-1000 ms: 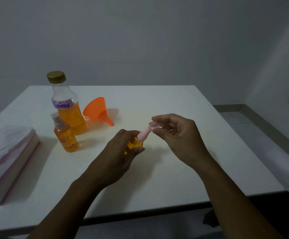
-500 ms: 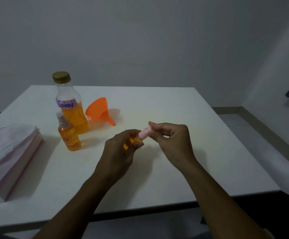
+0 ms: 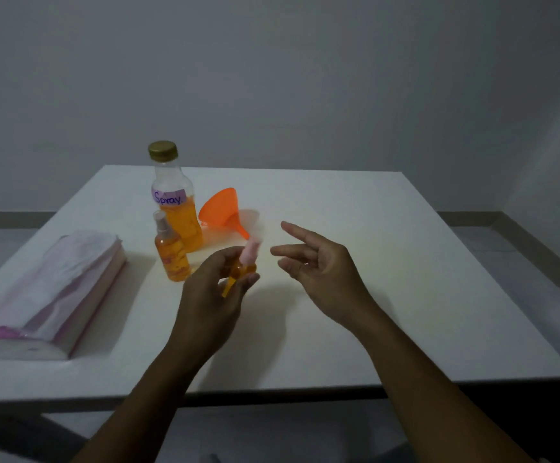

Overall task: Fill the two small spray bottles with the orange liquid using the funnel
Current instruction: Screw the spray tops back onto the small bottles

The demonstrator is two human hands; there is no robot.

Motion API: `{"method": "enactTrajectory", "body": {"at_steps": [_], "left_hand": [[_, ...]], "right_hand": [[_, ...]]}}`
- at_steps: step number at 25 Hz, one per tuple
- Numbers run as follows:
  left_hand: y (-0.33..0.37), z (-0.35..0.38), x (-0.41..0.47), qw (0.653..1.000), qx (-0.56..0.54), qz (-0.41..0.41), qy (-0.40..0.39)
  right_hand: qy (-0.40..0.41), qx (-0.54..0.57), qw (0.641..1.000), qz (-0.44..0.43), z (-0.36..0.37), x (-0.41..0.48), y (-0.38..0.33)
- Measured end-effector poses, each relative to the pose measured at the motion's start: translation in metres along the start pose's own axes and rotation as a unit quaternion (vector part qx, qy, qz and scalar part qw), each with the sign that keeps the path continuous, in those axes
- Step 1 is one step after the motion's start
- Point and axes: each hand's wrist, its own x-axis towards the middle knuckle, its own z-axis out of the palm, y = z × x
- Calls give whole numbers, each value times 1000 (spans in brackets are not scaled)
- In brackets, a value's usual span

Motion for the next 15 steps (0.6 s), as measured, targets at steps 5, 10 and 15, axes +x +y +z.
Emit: {"method": "enactTrajectory", "body": {"at_steps": [5,10,15], "left_hand": [[-19,-49,-7,998,46,-27,41],[-34,-71,-17,993,79,-53,71],[-40,-74,-17,992,66,-70,79]], "right_hand": [[-98,-211,972,-32,7,-17,31],[-135,-291,944,-81,28,-24,53],[-116,-310,937,-112,31,-23,62]]}}
